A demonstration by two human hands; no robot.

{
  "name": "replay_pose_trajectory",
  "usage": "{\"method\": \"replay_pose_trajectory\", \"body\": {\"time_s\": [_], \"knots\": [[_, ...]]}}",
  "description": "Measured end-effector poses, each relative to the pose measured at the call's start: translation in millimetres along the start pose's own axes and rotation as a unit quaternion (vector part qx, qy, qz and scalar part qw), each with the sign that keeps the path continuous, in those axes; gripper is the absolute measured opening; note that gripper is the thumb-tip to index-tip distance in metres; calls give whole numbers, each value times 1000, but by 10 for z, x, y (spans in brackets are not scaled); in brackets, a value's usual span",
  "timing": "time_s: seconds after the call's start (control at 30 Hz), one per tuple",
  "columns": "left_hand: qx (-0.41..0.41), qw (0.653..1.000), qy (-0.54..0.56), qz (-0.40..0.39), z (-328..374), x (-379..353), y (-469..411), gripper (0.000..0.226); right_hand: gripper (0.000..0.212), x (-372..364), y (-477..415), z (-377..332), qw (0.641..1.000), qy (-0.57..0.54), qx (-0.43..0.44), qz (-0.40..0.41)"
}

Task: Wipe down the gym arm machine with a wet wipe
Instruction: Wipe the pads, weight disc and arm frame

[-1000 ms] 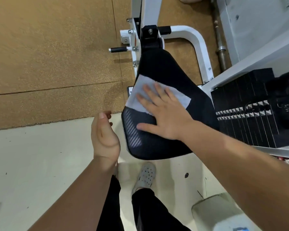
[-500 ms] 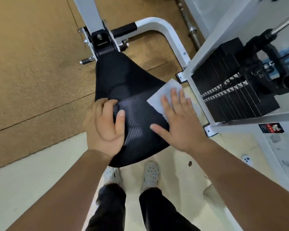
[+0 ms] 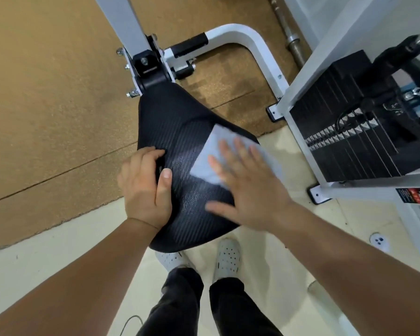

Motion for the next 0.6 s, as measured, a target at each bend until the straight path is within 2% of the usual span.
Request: {"method": "replay_pose_trajectory", "body": {"time_s": [0.1,0.17,0.23,0.3,0.43,0.5,0.6], "knots": [[1,999,48,21,-32,69,-43,56,106,103,-457,54,999,8,-43,-12],[27,992,113,49,-140,148,-73,51,107,117,-683,-181,1000,6,7,-11],[93,977,176,74,-292,218,-110,46,104,128,-850,-400,998,0,65,-7],[143,966,198,84,-402,257,-211,40,103,165,-1018,-491,995,-8,97,-14],[216,950,224,35,-654,207,-595,32,95,193,-1424,-452,990,18,123,-68],[226,938,262,20,-760,142,-783,23,89,201,-1592,-411,987,46,138,-73],[206,939,271,48,-838,113,-1053,24,84,256,-1763,-357,986,51,142,-70]]}}
Point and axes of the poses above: each hand's wrist, its own y-axis away from the middle knuckle, its own x-axis out of the back of the hand, z = x × y, the point moved 9 cm from there along -y, towards the middle knuckle
